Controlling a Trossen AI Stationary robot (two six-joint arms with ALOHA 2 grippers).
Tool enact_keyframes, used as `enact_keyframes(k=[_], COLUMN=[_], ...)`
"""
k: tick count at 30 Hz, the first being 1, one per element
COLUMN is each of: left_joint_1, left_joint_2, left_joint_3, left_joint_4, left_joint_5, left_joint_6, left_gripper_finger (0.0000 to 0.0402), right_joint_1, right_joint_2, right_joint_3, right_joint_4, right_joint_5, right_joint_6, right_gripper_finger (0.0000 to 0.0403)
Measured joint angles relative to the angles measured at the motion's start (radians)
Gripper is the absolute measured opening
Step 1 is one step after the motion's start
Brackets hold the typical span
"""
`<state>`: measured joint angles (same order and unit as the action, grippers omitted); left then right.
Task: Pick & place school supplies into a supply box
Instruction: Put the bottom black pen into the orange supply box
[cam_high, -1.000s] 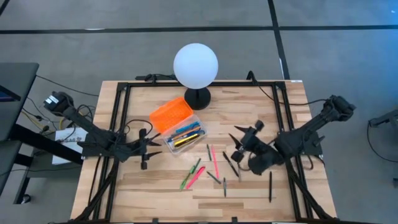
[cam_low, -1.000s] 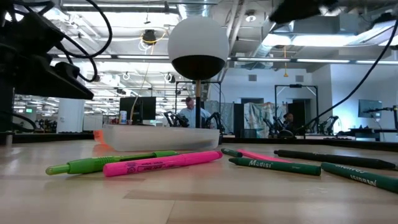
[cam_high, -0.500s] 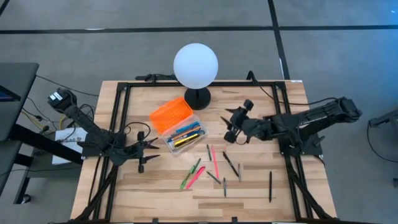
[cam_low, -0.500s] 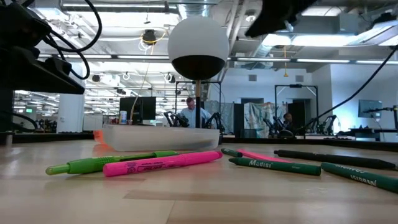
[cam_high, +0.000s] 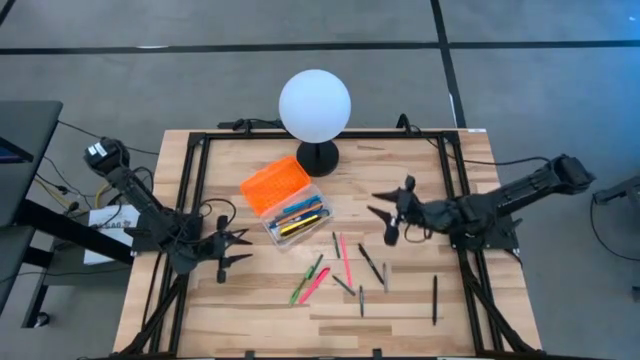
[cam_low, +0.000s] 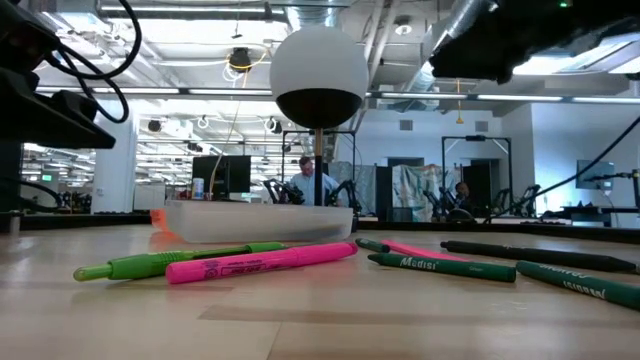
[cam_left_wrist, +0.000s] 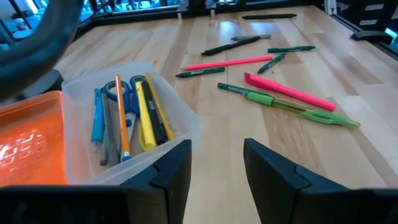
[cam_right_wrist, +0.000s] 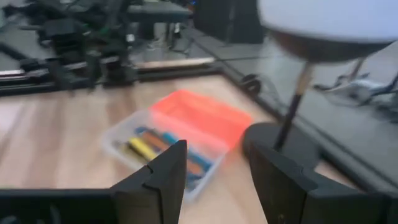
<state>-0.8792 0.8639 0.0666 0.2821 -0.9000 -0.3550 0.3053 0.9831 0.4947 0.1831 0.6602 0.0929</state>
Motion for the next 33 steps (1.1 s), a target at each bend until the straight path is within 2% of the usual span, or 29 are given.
enact_keyframes(k=[3,8,14,23,26,33], left_joint_1=[-0.013,-0.014,-0.014,-0.014,-0.014,-0.014], left_joint_2=[0.000,0.000,0.000,0.000,0.000,0.000], left_joint_3=[0.000,0.000,0.000,0.000,0.000,0.000], left_joint_4=[-0.010,-0.010,-0.013,-0.022,-0.023,-0.033], left_joint_5=[-0.037,-0.067,-0.070,-0.075,-0.075,-0.076], left_joint_6=[-0.006,-0.006,-0.006,-0.006,-0.006,-0.006], left_gripper_finger=[0.0142,0.0142,0.0142,0.0142,0.0142,0.0142], right_joint_1=[0.081,0.221,0.371,0.525,0.553,0.575], right_joint_2=[0.033,0.106,0.217,0.379,0.415,0.520], right_joint_3=[-0.006,0.003,0.025,0.100,0.160,0.320], right_joint_4=[-0.019,-0.106,-0.246,-0.538,-0.660,-0.928], right_joint_5=[0.016,0.103,0.155,0.150,0.104,-0.167], right_joint_6=[0.074,0.250,0.615,1.153,1.324,1.593], right_gripper_finger=[0.0166,0.0166,0.0166,0.0165,0.0165,0.0165])
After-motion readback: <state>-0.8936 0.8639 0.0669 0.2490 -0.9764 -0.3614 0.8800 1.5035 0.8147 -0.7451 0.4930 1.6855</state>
